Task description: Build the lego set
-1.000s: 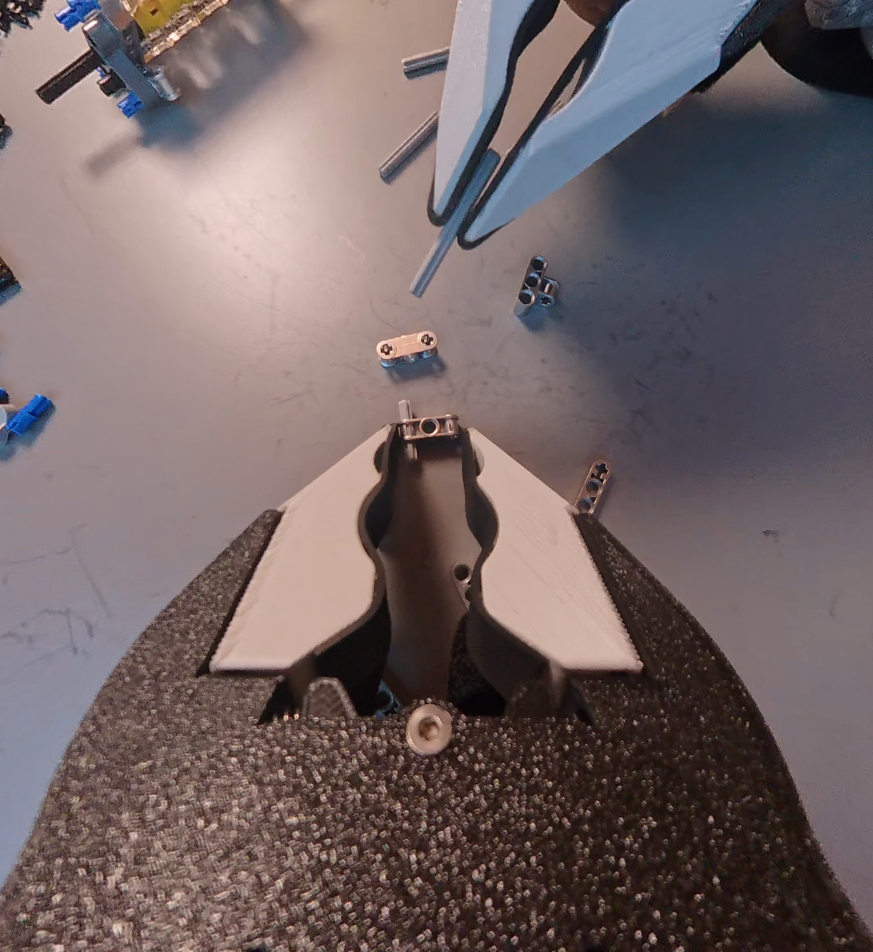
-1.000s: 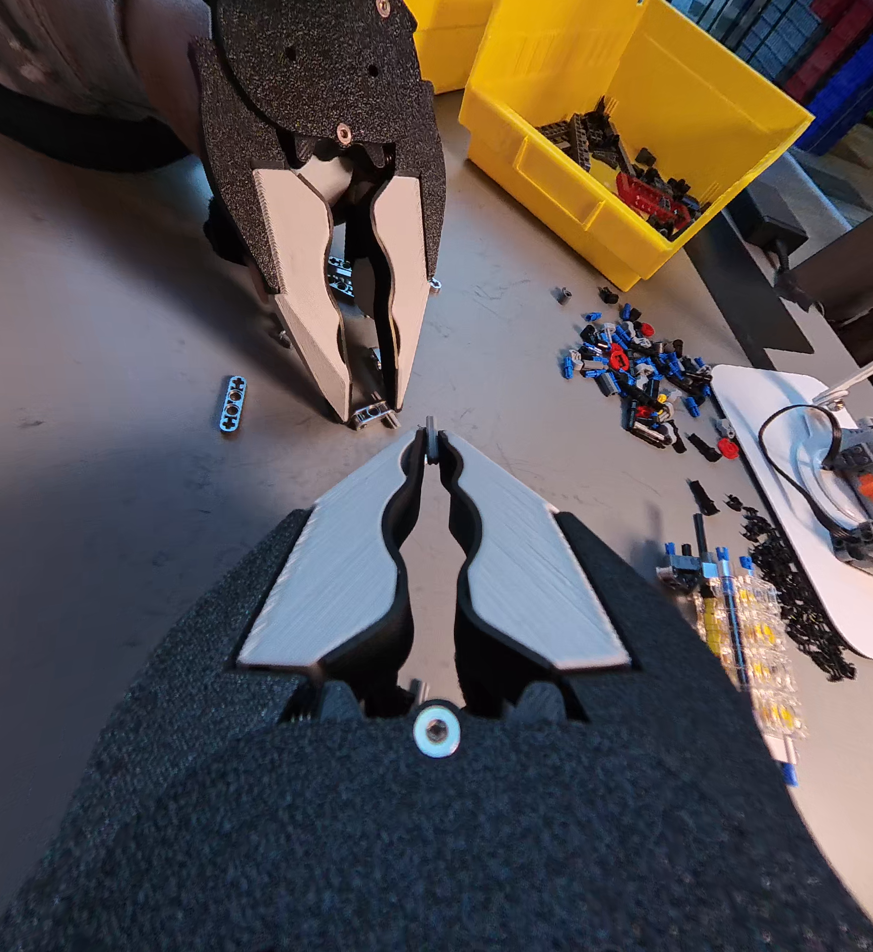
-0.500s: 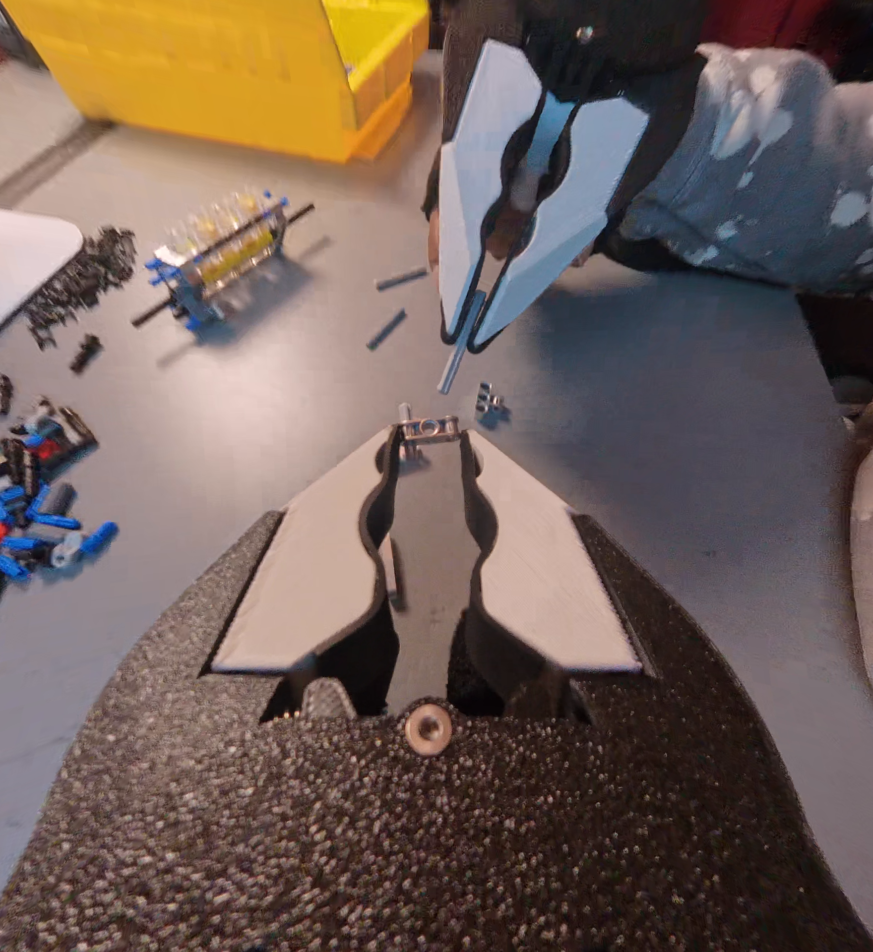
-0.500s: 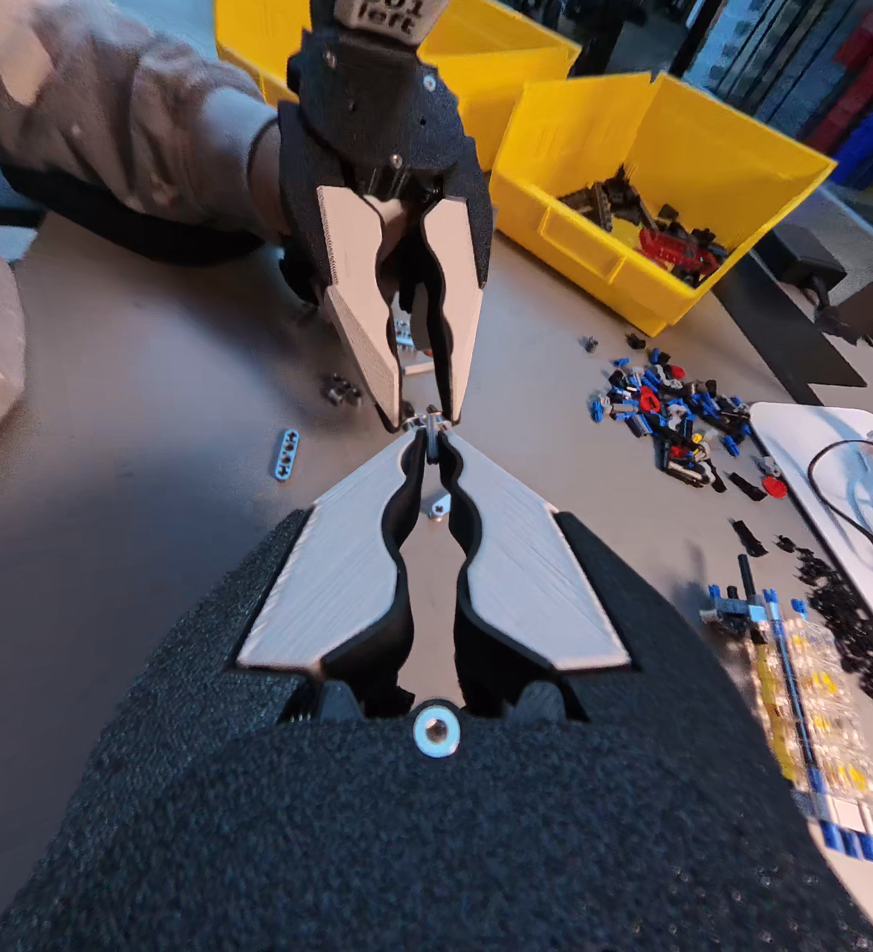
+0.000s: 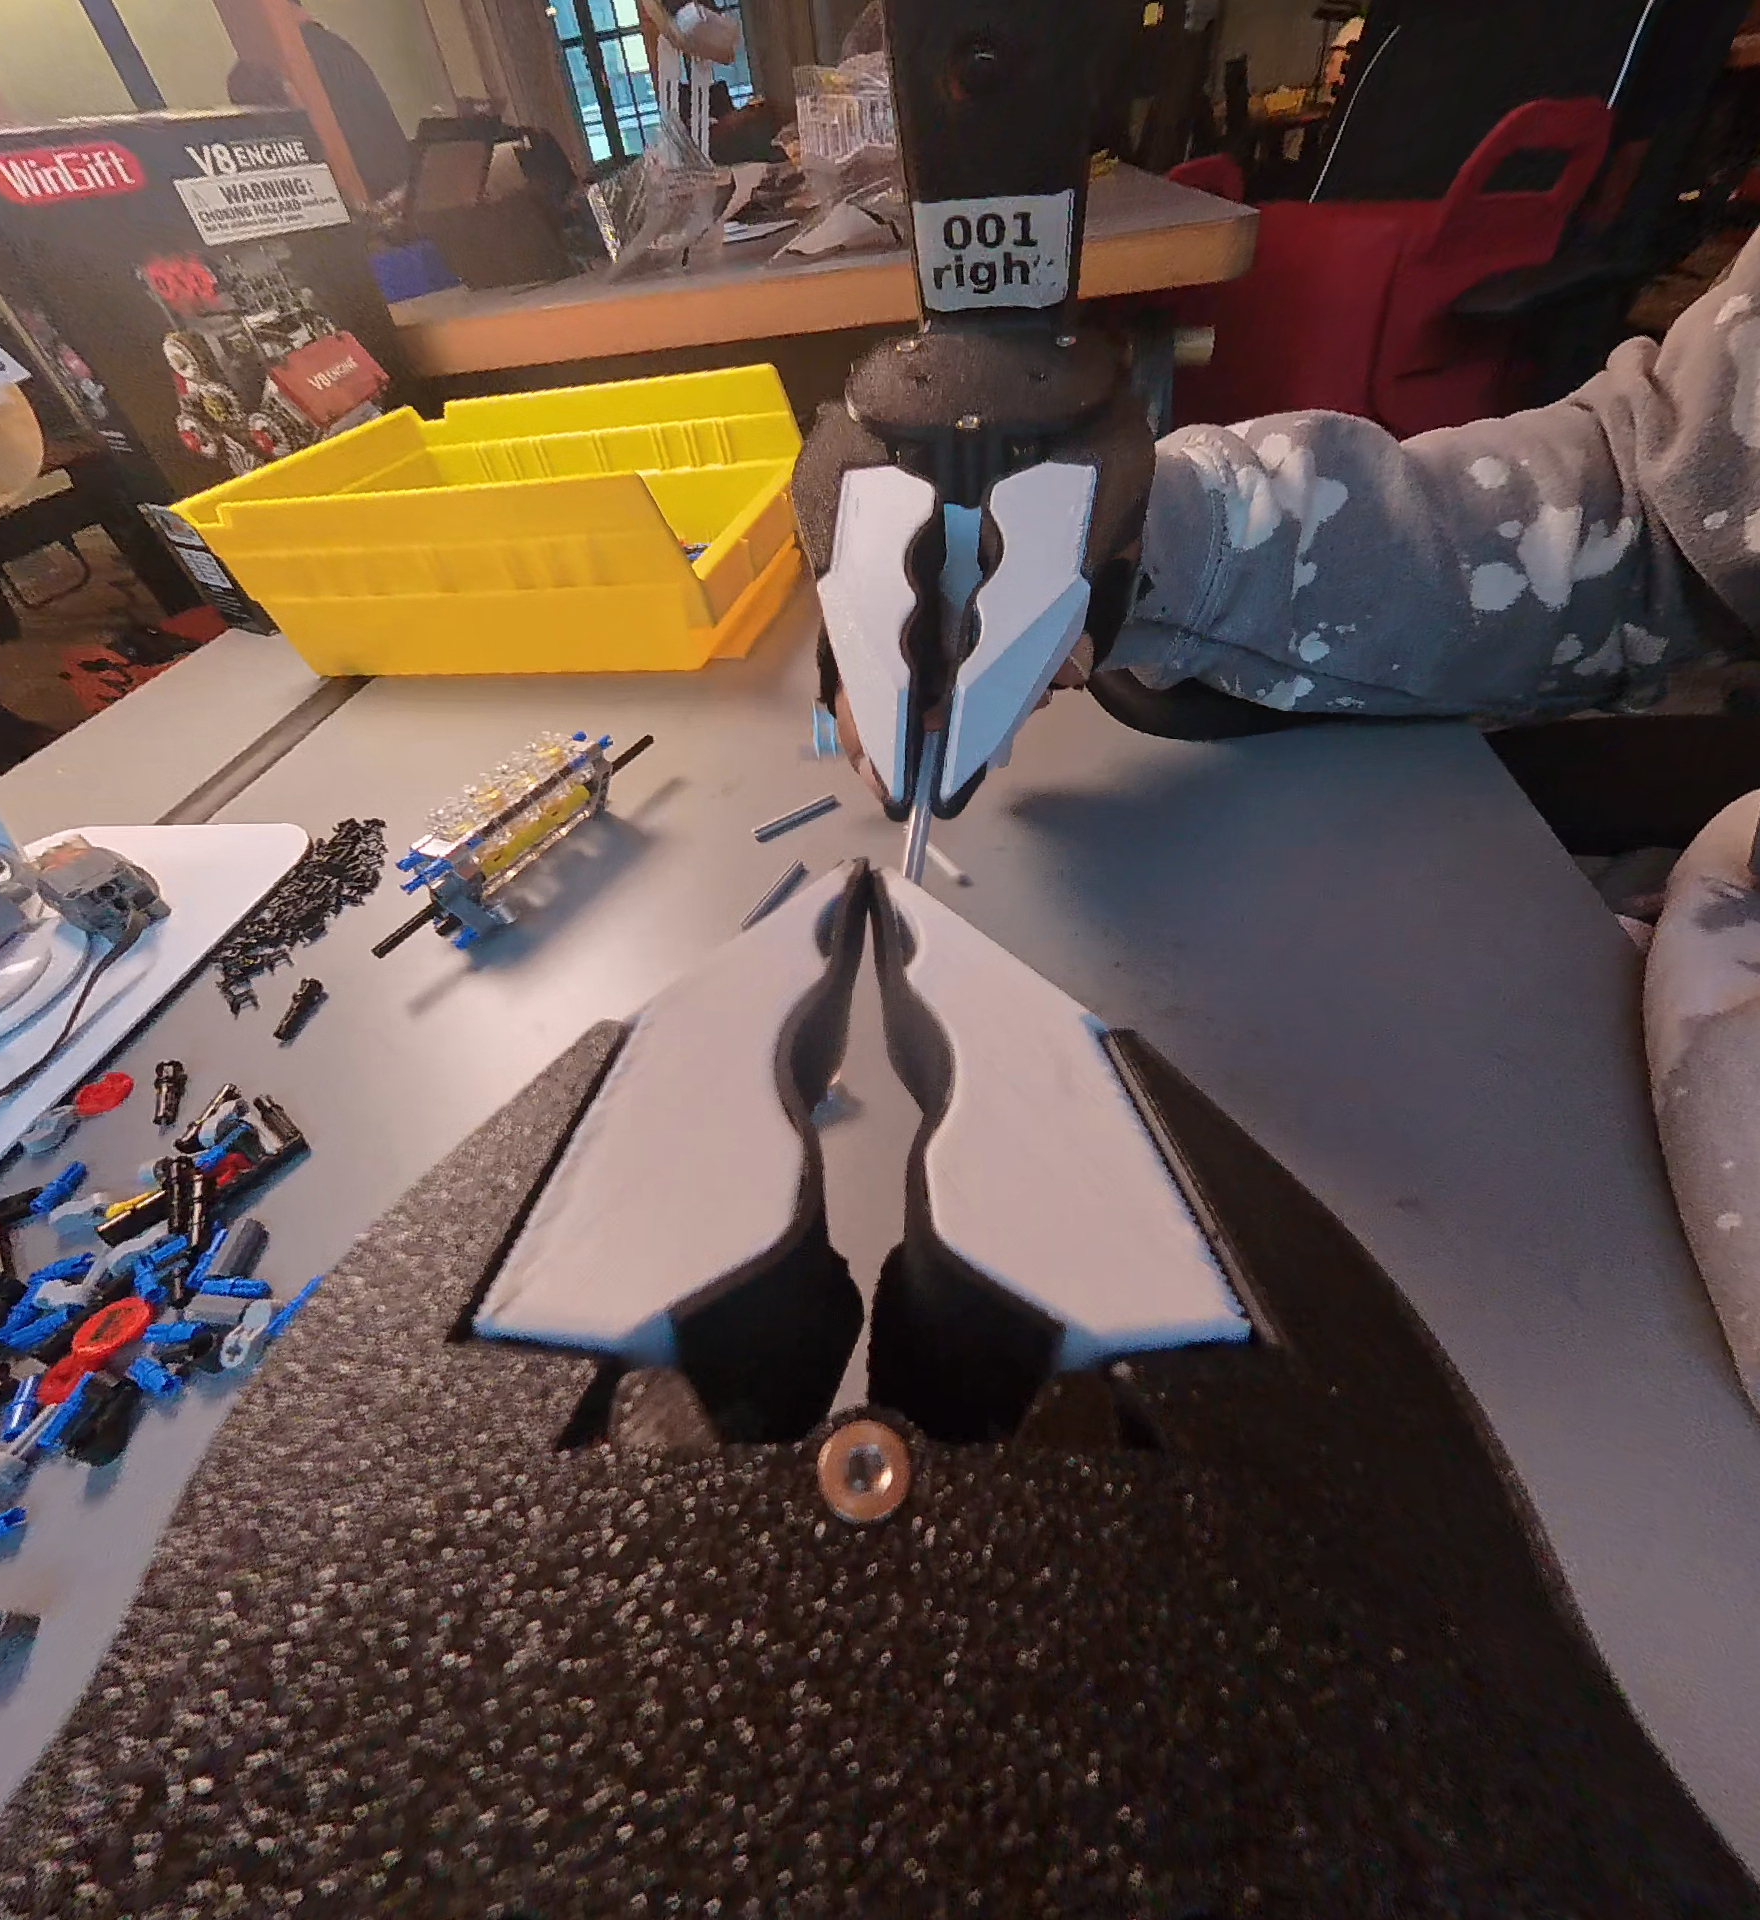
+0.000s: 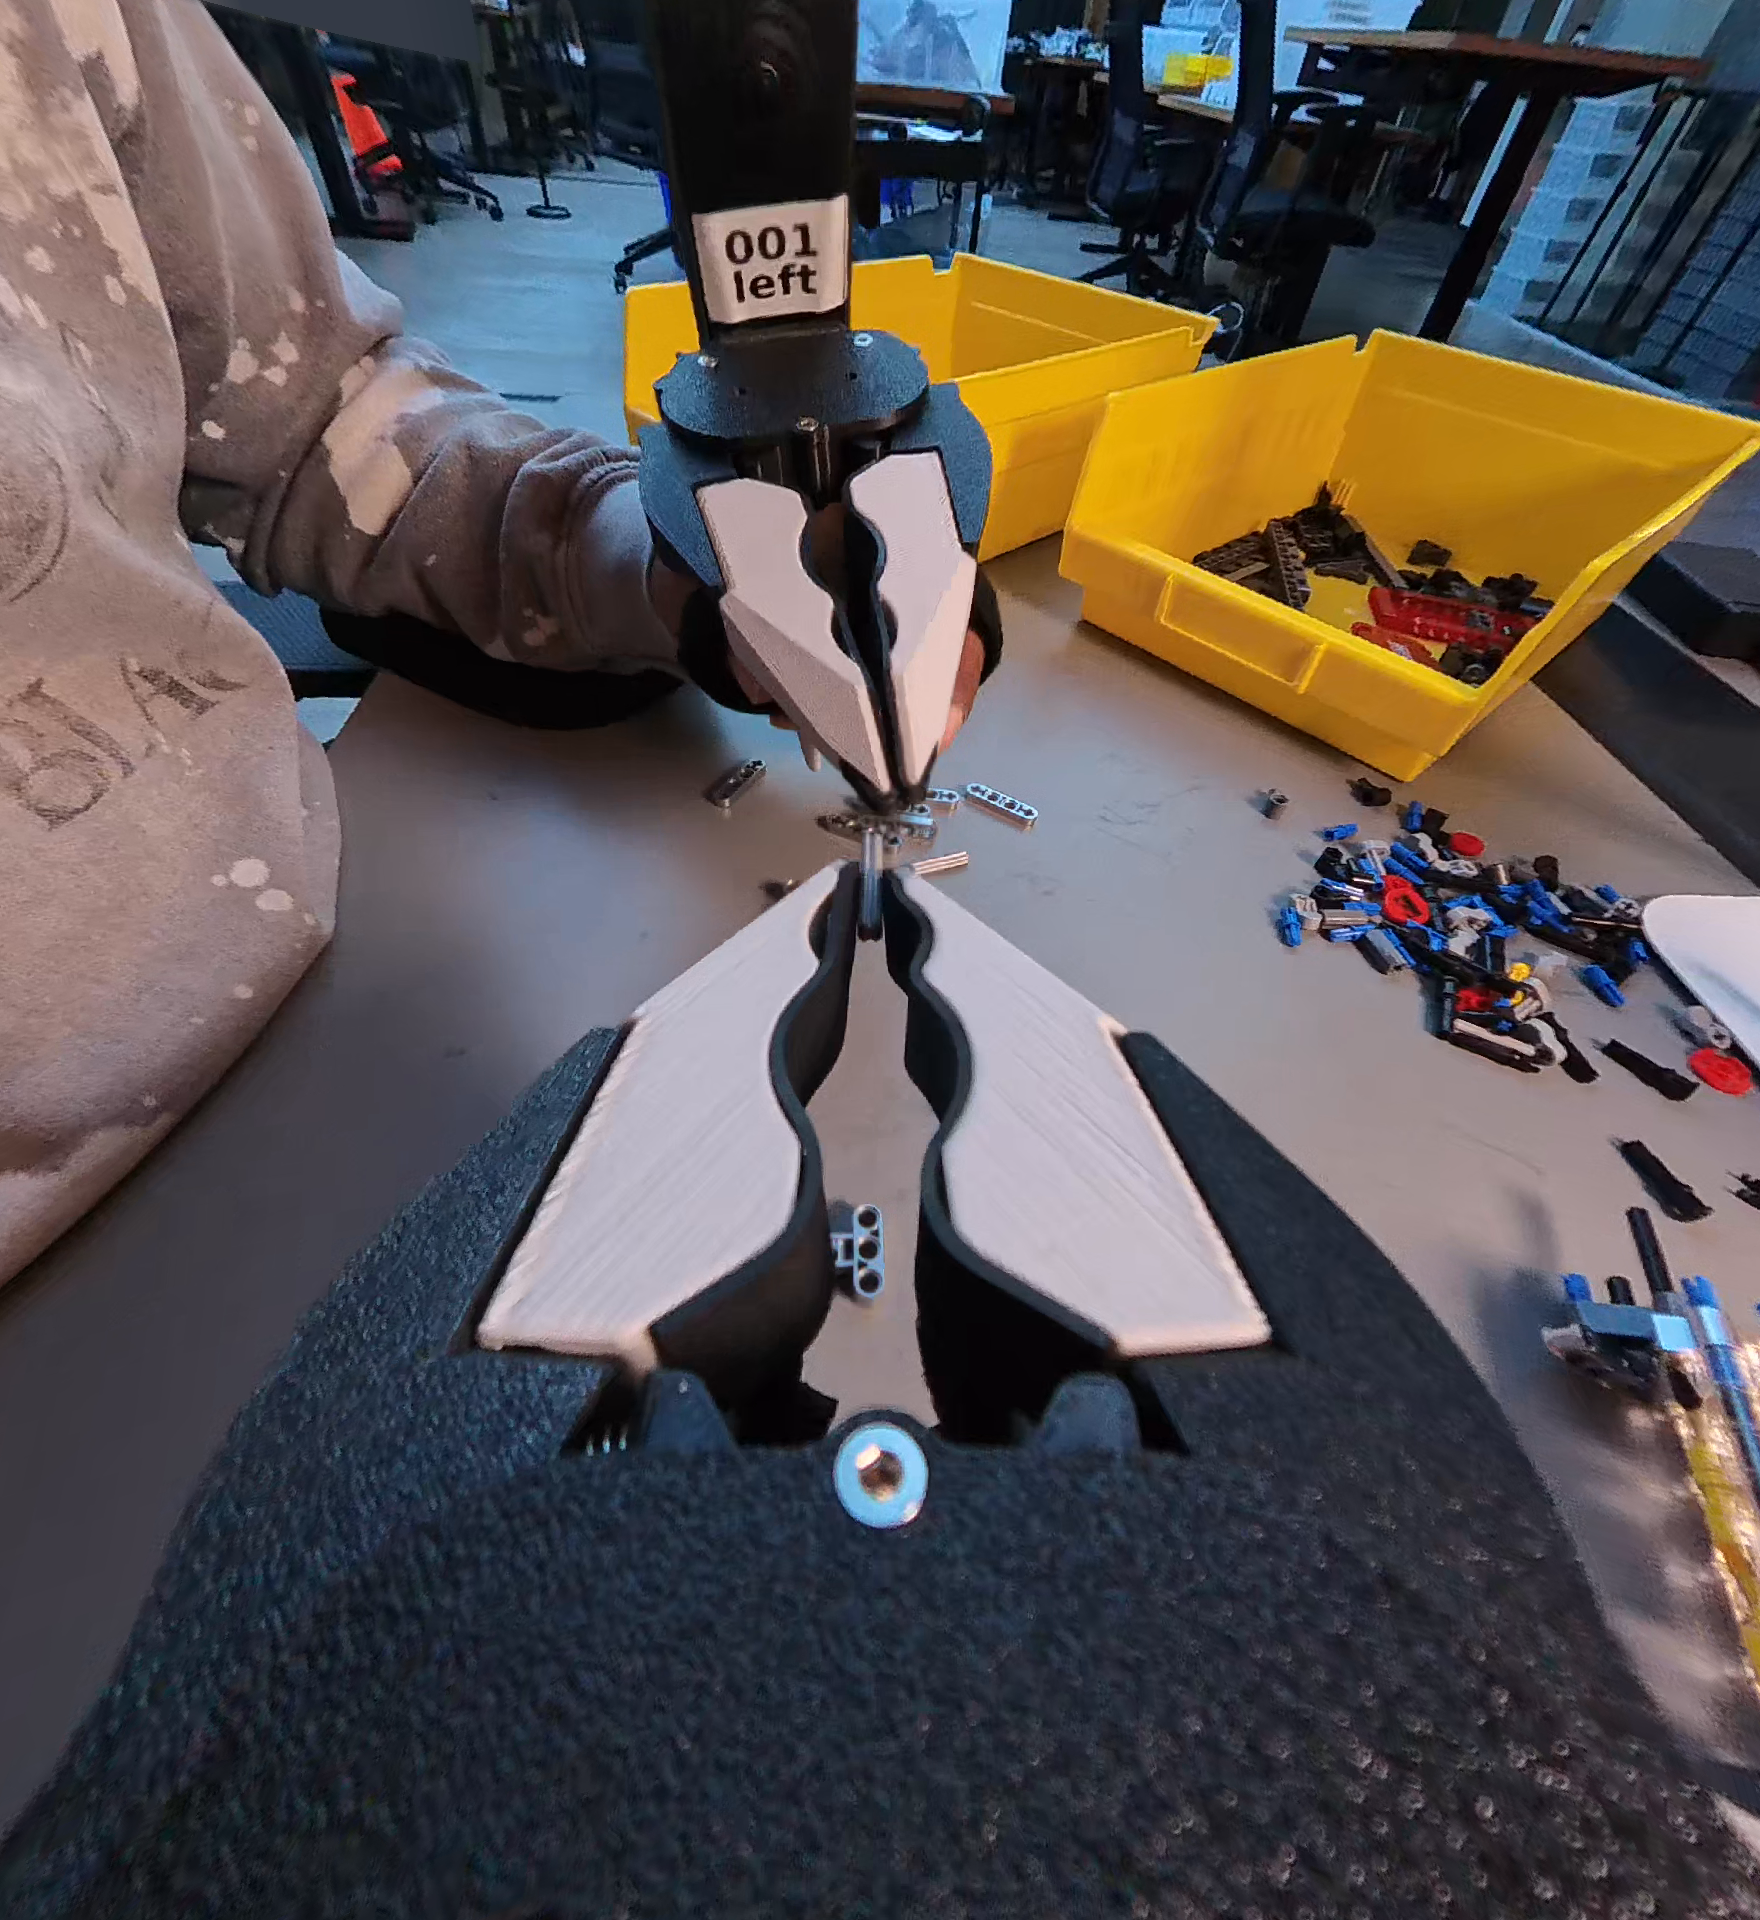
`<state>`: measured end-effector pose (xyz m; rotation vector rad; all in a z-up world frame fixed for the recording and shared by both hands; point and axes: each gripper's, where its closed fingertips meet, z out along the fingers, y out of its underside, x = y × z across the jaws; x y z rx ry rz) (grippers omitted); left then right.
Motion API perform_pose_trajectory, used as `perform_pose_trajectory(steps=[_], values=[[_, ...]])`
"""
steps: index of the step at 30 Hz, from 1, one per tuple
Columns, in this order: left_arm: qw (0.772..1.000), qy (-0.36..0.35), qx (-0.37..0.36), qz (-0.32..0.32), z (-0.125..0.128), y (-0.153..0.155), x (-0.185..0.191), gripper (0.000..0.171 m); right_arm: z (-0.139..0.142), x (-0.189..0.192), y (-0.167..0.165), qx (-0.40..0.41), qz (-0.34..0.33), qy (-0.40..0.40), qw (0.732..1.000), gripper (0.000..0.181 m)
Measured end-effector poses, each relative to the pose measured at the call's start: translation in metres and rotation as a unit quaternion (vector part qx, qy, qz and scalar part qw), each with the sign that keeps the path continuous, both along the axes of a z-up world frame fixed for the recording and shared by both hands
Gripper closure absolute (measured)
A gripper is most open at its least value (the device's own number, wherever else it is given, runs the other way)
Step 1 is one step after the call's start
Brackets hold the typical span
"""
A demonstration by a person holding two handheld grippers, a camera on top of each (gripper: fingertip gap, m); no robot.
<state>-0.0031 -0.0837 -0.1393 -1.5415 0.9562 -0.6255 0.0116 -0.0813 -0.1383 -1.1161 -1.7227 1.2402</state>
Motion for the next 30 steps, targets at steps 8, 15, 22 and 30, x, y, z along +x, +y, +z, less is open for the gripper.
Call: perform_pose_trajectory(steps=[8,15,22,30], values=[[0.999,0.035,-0.024,0.019,-0.014,0.006,-0.008,0.171,0.002,0.005,0.019,-0.007,-0.032,0.002,0.999,0.179],[0.998,0.039,-0.032,0.021,-0.019,0.007,-0.006,0.171,0.000,0.004,0.020,-0.013,-0.034,0.003,0.999,0.179],[0.998,0.044,-0.031,0.029,-0.021,0.010,-0.007,0.171,-0.004,0.001,0.019,-0.013,-0.034,-0.002,0.999,0.179],[0.995,0.011,-0.007,0.097,-0.013,0.034,-0.029,0.171,0.000,-0.004,0.030,0.001,-0.071,0.006,0.997,0.179]])
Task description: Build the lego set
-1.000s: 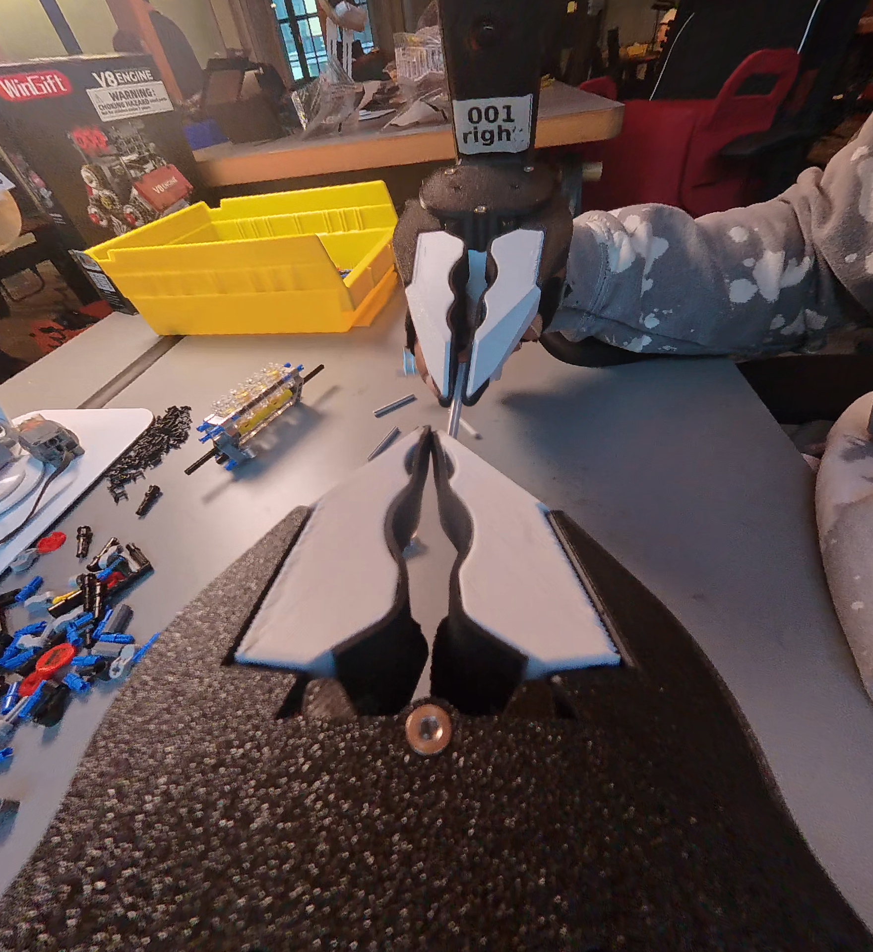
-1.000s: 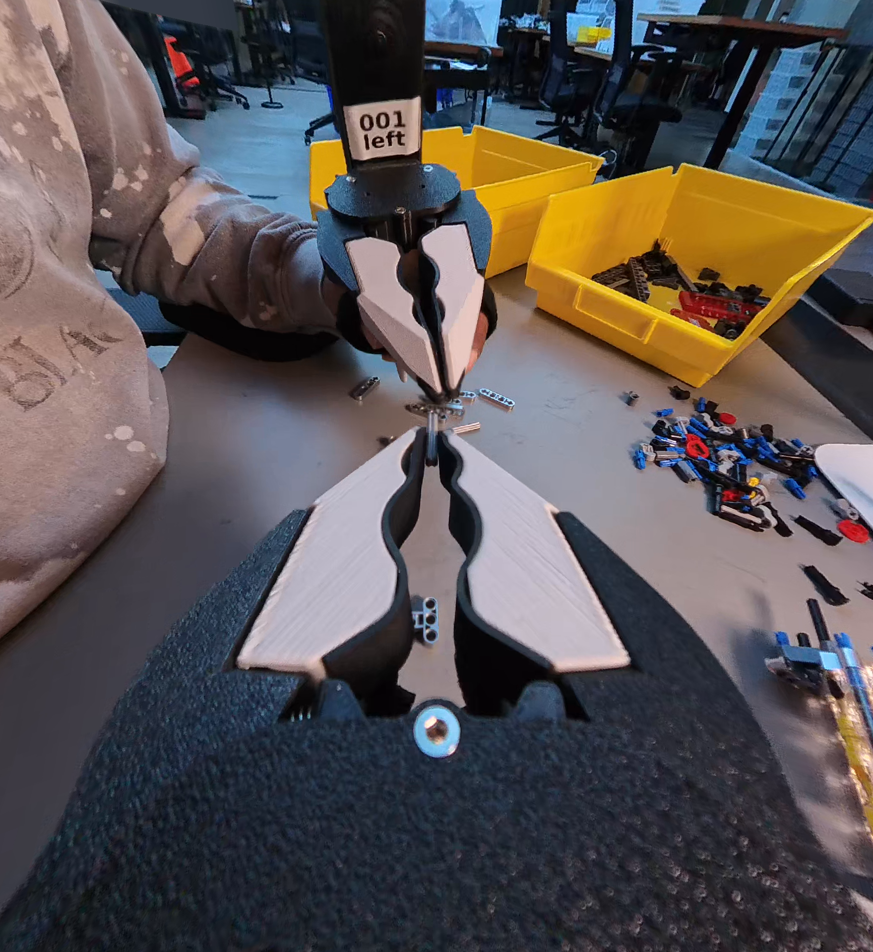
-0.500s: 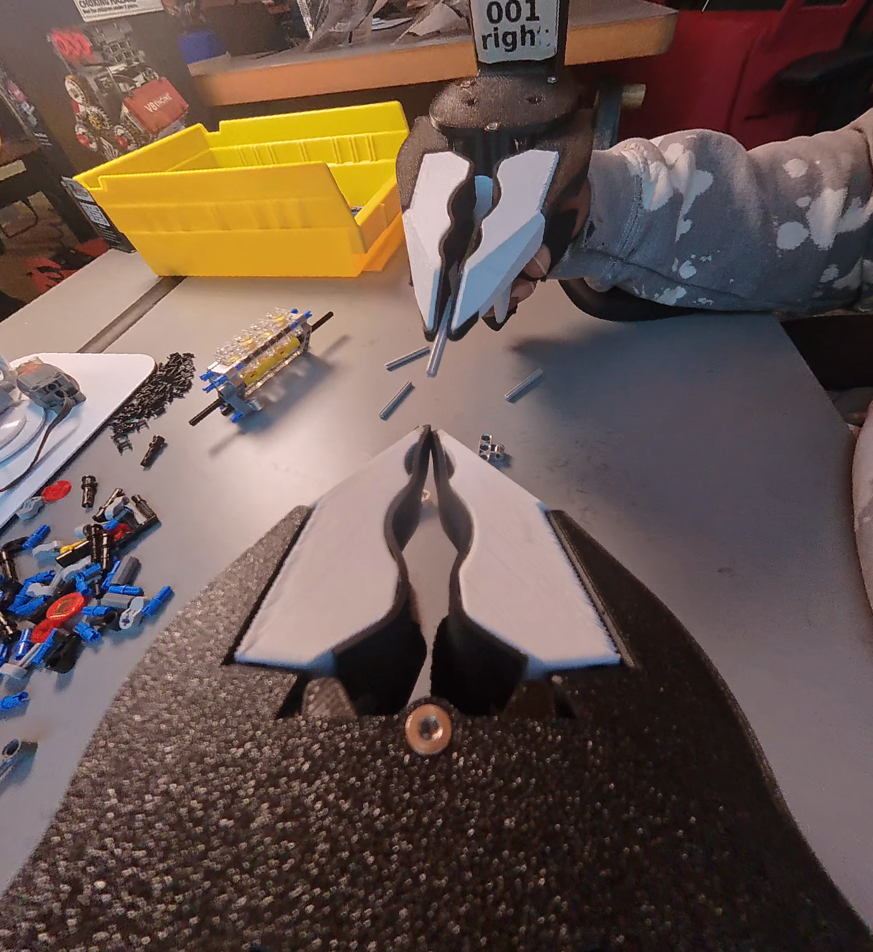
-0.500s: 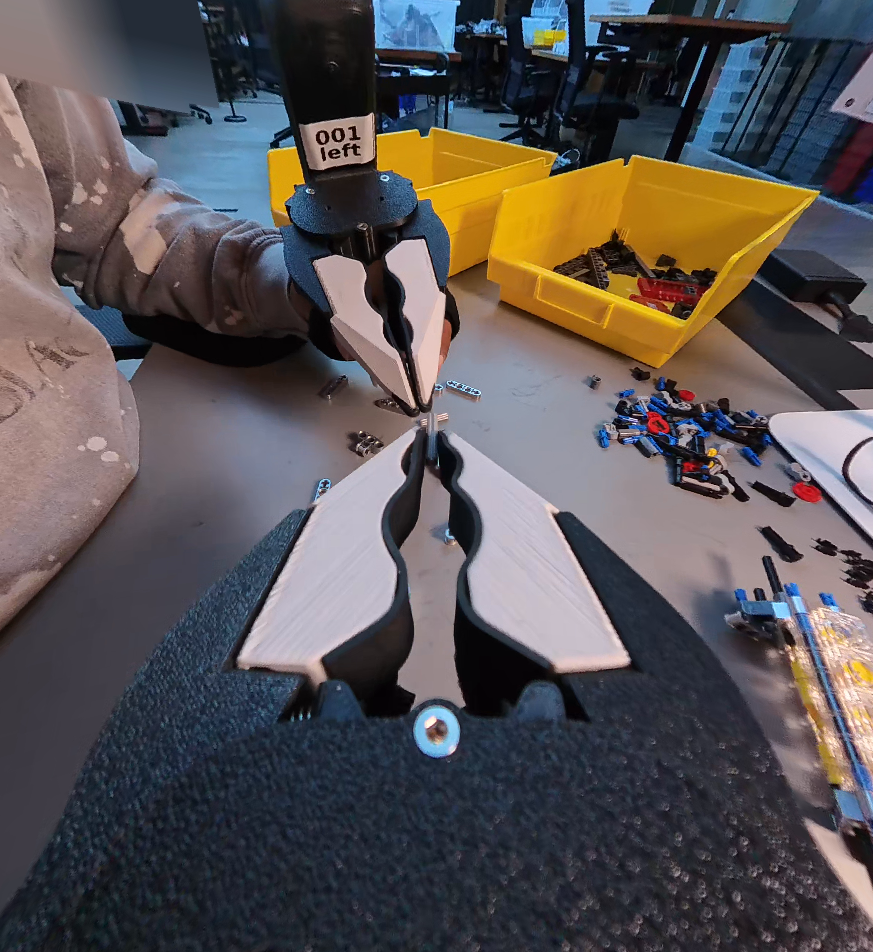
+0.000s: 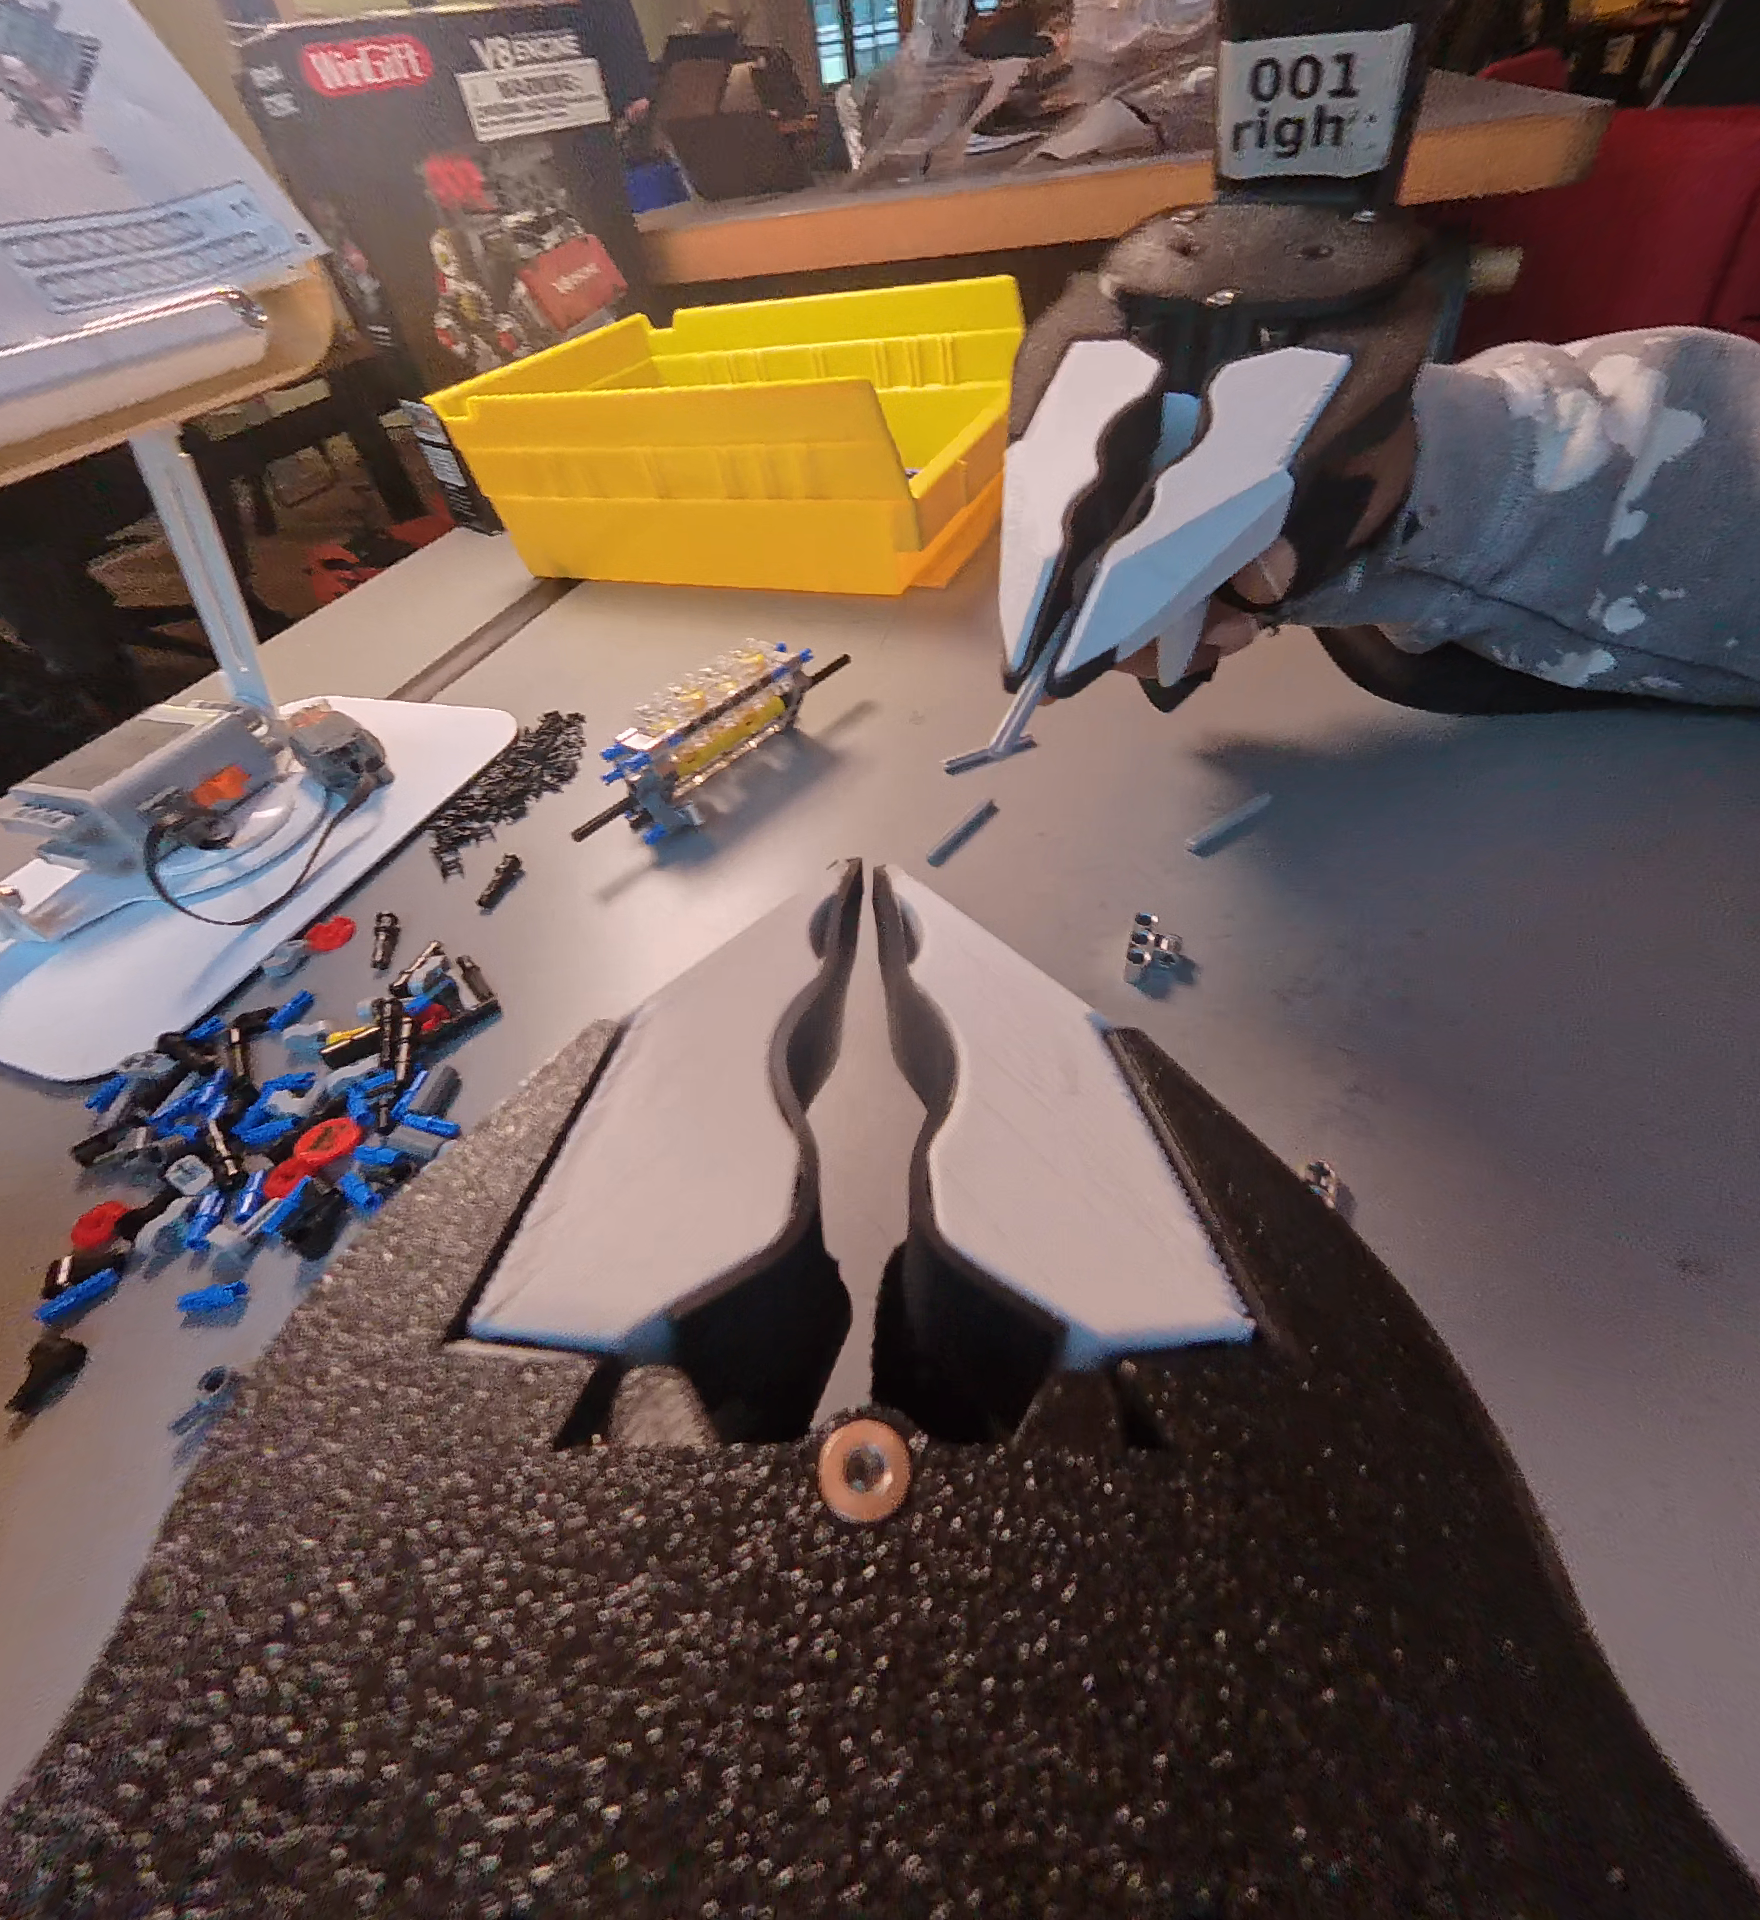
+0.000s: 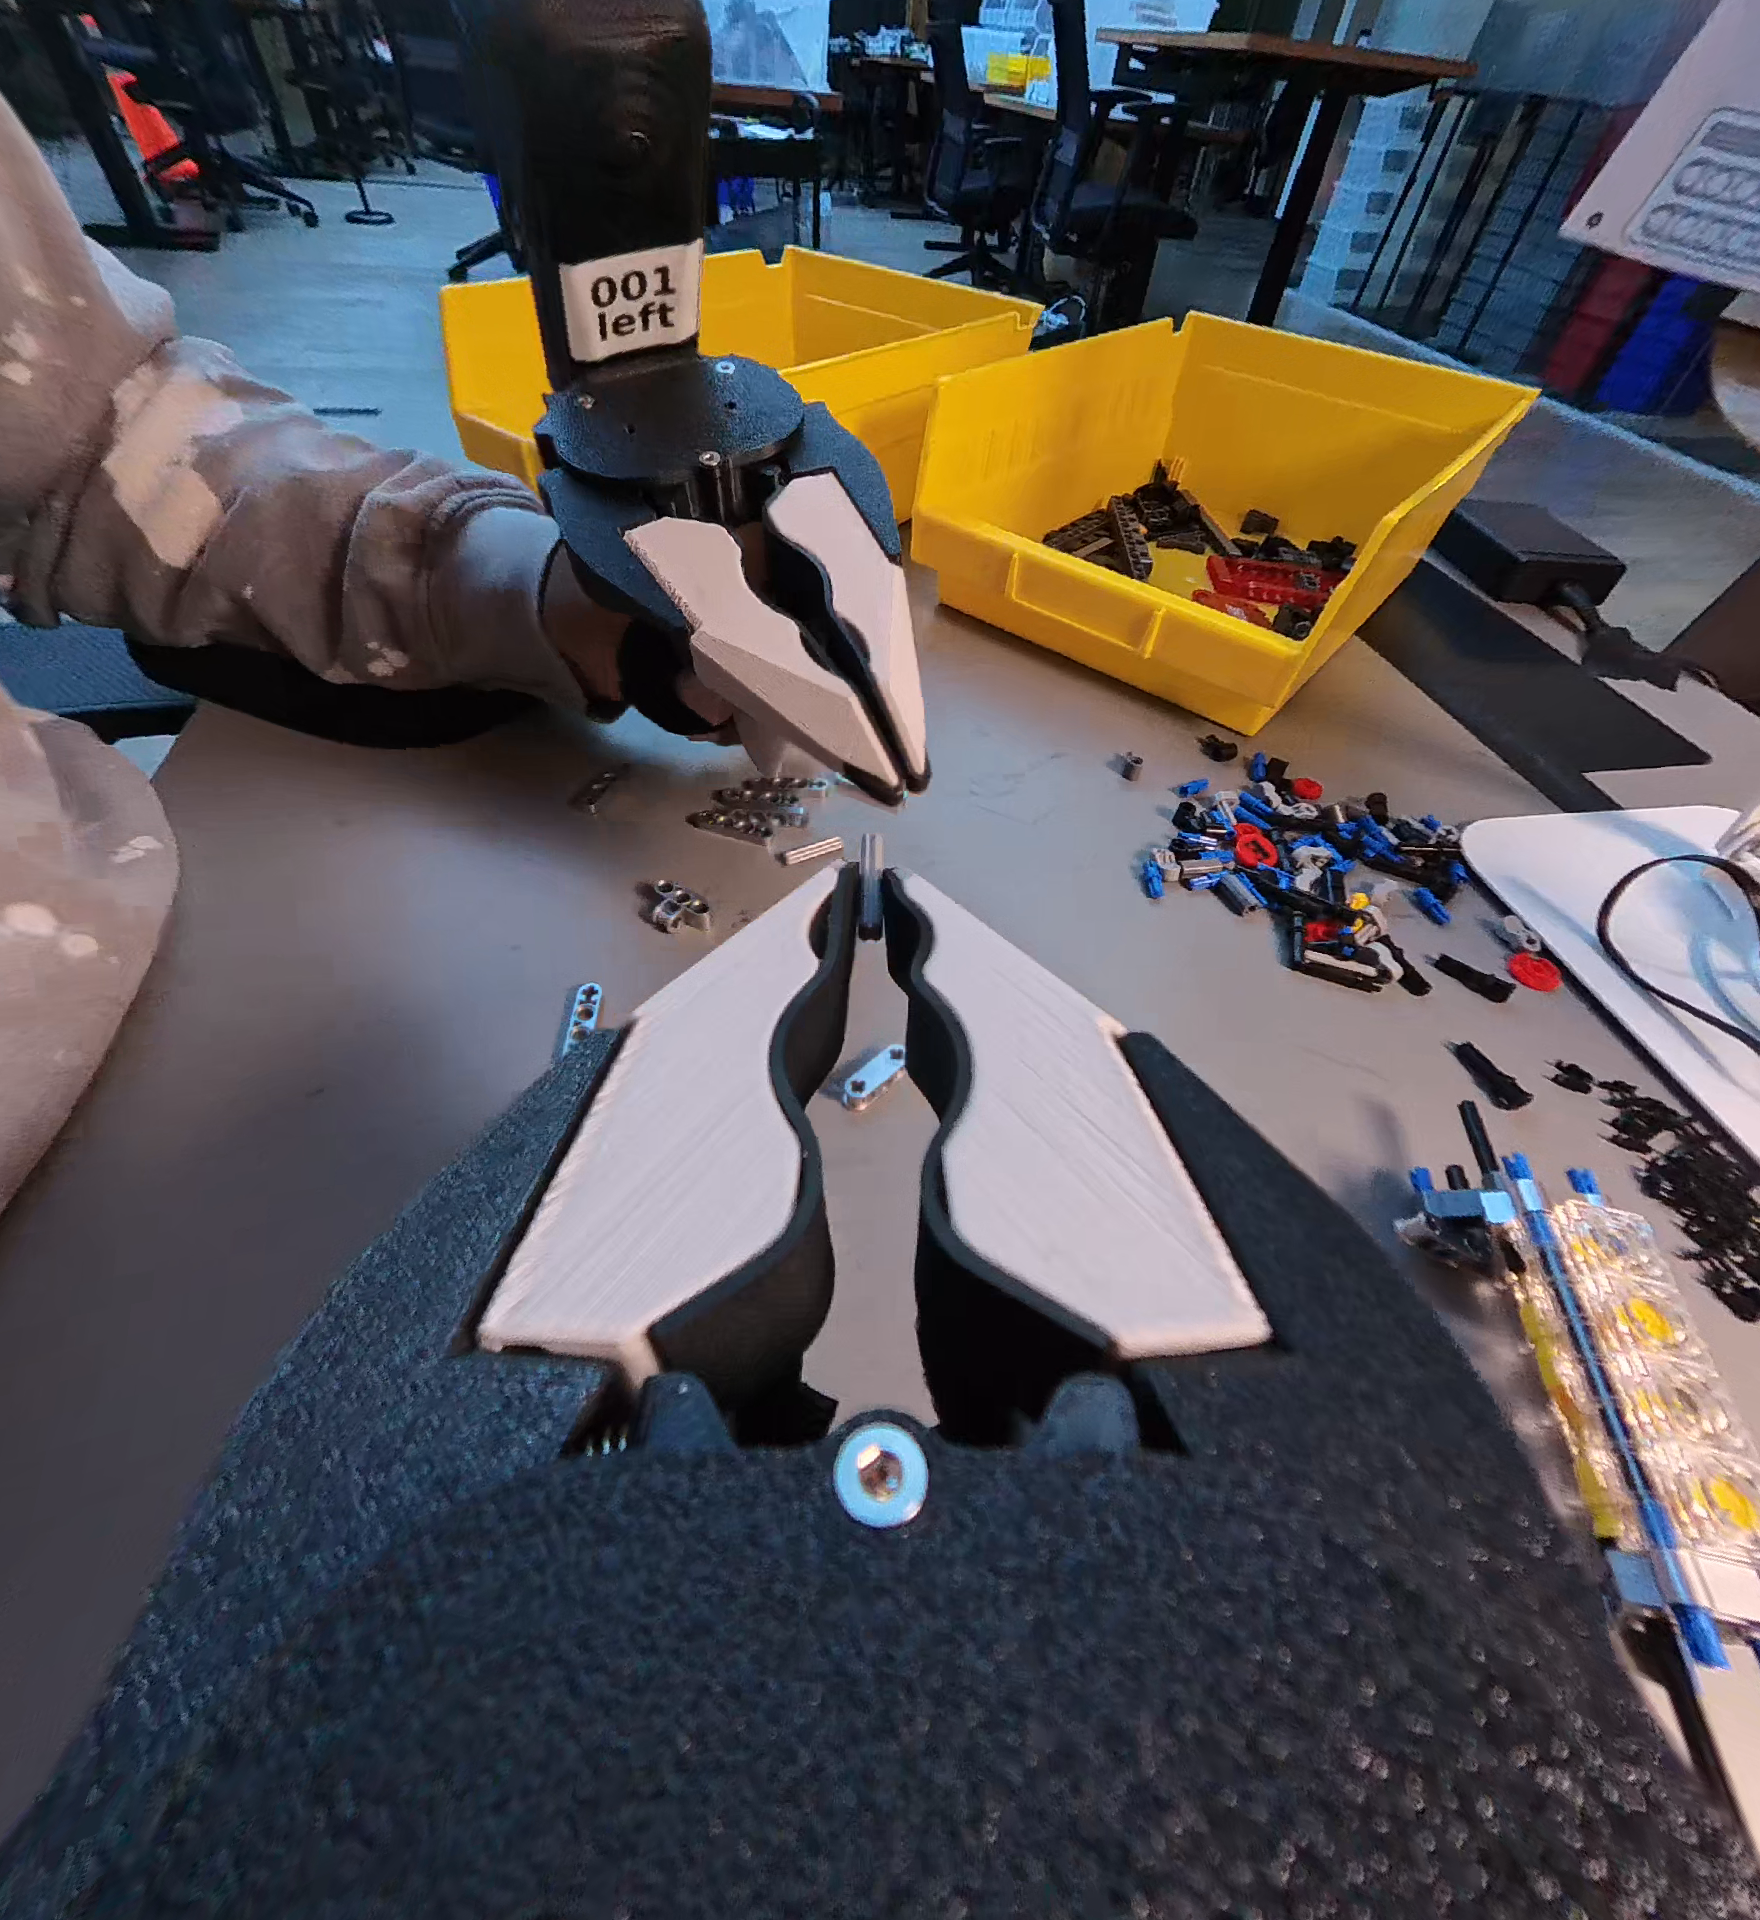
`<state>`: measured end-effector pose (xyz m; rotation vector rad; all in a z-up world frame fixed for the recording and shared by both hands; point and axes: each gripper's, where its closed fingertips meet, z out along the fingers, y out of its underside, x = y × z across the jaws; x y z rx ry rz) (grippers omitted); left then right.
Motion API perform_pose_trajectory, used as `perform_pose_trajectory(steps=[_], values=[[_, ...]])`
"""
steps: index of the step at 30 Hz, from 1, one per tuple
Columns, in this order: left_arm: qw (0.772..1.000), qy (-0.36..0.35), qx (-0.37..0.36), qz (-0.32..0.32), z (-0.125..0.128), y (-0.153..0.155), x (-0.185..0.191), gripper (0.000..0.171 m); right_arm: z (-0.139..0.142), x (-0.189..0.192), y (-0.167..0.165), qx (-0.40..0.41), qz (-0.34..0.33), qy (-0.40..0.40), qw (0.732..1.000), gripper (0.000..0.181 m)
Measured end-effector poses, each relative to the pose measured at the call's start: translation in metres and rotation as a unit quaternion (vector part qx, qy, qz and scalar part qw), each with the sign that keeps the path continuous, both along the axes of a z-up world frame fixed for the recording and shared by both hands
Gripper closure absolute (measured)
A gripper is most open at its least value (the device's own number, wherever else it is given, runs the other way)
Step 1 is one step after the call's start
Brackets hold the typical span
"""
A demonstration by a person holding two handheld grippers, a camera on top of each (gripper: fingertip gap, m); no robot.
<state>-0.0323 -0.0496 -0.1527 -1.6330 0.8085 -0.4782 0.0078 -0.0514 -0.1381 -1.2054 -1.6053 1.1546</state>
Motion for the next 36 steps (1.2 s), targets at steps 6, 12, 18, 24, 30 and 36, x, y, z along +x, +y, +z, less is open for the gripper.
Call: perform_pose_trajectory(steps=[6,12,18,24,30,36], values=[[0.995,0.002,0.023,0.097,0.023,0.019,-0.017,0.162,0.022,0.003,0.013,0.028,-0.052,0.032,0.998,0.179],[0.990,-0.006,0.047,0.132,0.067,0.004,0.018,0.154,0.046,0.009,0.026,0.054,-0.103,0.078,0.990,0.179],[0.989,-0.011,0.042,0.145,0.098,-0.005,0.065,0.149,0.039,0.012,0.046,0.063,-0.137,0.074,0.986,0.179],[0.986,0.000,0.001,0.164,0.080,-0.016,0.090,0.148,0.019,0.004,0.029,0.089,-0.101,0.030,0.990,0.179],[0.981,-0.006,-0.035,0.192,0.053,-0.043,0.097,0.148,-0.059,-0.008,0.002,0.153,-0.029,-0.126,0.980,0.179],[0.966,-0.025,-0.062,0.251,0.020,-0.087,0.089,0.147,-0.097,-0.008,-0.003,0.214,-0.012,-0.203,0.955,0.179]])
